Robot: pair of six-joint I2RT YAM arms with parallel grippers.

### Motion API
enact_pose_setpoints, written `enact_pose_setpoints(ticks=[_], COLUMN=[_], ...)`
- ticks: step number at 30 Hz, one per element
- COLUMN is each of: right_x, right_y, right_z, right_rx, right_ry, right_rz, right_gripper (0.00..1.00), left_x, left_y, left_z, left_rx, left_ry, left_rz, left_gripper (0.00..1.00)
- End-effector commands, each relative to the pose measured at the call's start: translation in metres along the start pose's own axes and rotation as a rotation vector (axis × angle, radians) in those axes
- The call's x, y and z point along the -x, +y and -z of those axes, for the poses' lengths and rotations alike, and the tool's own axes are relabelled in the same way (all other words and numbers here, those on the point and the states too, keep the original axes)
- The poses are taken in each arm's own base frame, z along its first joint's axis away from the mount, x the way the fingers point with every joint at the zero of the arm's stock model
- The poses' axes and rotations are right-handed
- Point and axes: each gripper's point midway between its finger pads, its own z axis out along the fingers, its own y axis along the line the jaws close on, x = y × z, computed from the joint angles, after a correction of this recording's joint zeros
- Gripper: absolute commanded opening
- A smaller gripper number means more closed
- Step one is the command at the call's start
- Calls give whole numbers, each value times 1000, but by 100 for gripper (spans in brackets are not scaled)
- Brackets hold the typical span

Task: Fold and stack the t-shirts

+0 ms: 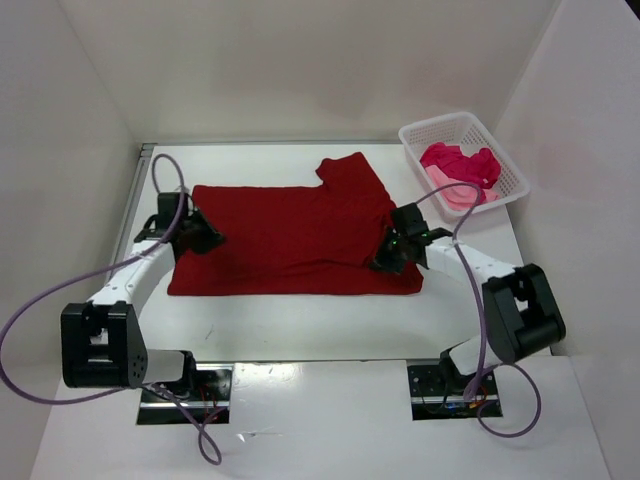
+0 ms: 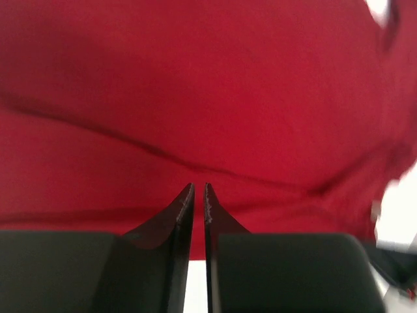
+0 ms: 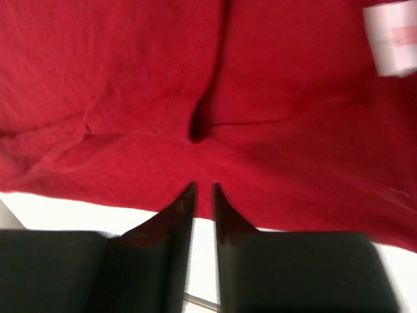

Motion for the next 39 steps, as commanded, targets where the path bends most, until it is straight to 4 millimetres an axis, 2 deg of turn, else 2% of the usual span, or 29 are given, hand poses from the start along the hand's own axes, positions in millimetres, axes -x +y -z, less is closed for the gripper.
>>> enact_pose_setpoints(ticks=[1,2,4,5,6,9,13,15,17,19,23,25,26,27,29,32,37,38,39], right_x=[21,24,12,11,7,12,10,9,16,19,23,28,30,39,38,50,63,67,69], right_y=[40,43,47,50,49,53,45,42,43,43,44,51,55,66,63,80,94,105,105], right_z=[-7,-10,-19,-21,-25,-28,-44,-48,-48,-46,-50,-49,-48,-45,-52,-59,-75,-74,-80], right_rx=[124,128,136,139,124,135,96,76,61,60,46,58,65,76,56,74,67,87,76], right_ry=[-61,-65,-22,-17,-13,-35,-16,0,-31,-47,-49,-59,-65,-75,-59,-63,-57,-68,-72], right_rz=[82,83,123,130,139,126,111,116,117,117,116,117,118,143,140,152,160,182,181], right_gripper=[28,36,39,39,41,41,42,42,42,42,26,16,14,10,8,8,7,7,7], left_x=[-15,-33,-52,-61,-71,-80,-76,-67,-57,-54,-50,-44,-44,-43,-44,-42,-37,-35,-34], left_y=[-33,-43,-49,-46,-54,-46,-38,-31,-23,-14,0,0,0,-2,0,-4,-9,-11,-10], left_z=[-14,-19,-24,-27,-24,-27,-31,-32,-33,-34,-41,-42,-42,-43,-45,-44,-43,-41,-41], left_rx=[-74,-99,-109,-94,-114,-93,-66,-53,-38,-23,11,9,9,3,9,-4,-11,-17,-10], left_ry=[37,80,129,129,141,152,138,121,102,97,103,92,92,85,92,91,83,76,70], left_rz=[-45,-66,-75,-93,-103,-97,-103,-97,-82,-78,-72,-66,-66,-67,-66,-67,-68,-69,-70], left_gripper=[18,18,21,21,24,25,28,28,29,30,32,32,32,32,32,32,32,32,33])
